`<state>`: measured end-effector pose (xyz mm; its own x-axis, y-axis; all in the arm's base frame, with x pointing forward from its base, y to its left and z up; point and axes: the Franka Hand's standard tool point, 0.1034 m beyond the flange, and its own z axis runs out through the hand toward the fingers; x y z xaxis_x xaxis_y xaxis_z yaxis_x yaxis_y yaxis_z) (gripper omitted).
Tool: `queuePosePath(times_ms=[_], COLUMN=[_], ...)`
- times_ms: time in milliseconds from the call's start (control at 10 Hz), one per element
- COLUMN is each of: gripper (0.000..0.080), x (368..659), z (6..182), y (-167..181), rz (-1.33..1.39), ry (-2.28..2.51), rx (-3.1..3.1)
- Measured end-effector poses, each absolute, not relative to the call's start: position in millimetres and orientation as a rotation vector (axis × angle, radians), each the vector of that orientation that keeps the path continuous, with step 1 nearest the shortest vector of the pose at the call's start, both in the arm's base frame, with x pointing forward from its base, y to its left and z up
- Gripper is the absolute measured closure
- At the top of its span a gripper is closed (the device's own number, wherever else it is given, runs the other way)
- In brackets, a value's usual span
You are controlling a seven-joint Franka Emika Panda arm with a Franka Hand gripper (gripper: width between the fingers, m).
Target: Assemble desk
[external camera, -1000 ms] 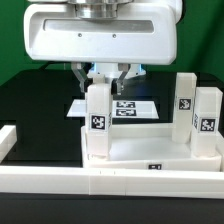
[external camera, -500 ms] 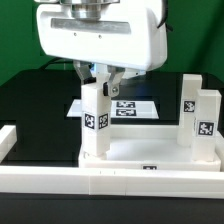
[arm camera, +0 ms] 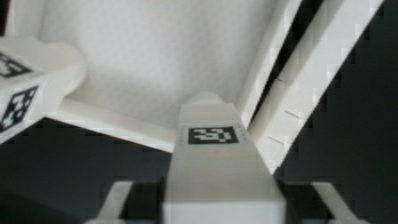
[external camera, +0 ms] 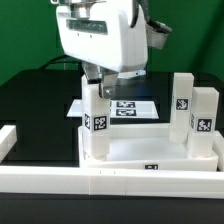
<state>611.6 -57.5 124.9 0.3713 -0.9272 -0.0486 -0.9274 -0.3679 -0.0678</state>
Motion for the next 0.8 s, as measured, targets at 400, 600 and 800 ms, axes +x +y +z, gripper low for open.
queuePosePath(times_ms=[400,600,800], gripper=[0.0266,0.0173,0.0156], x=[611.6,612.2,612.6], z=[124.4,123.5,122.9], y=[-55.5,-53.3,-52.9], rz=[-0.004,-0.02,-0.032], ry=[1.638,1.377,1.201], rx=[-2.6,-2.753,-2.837])
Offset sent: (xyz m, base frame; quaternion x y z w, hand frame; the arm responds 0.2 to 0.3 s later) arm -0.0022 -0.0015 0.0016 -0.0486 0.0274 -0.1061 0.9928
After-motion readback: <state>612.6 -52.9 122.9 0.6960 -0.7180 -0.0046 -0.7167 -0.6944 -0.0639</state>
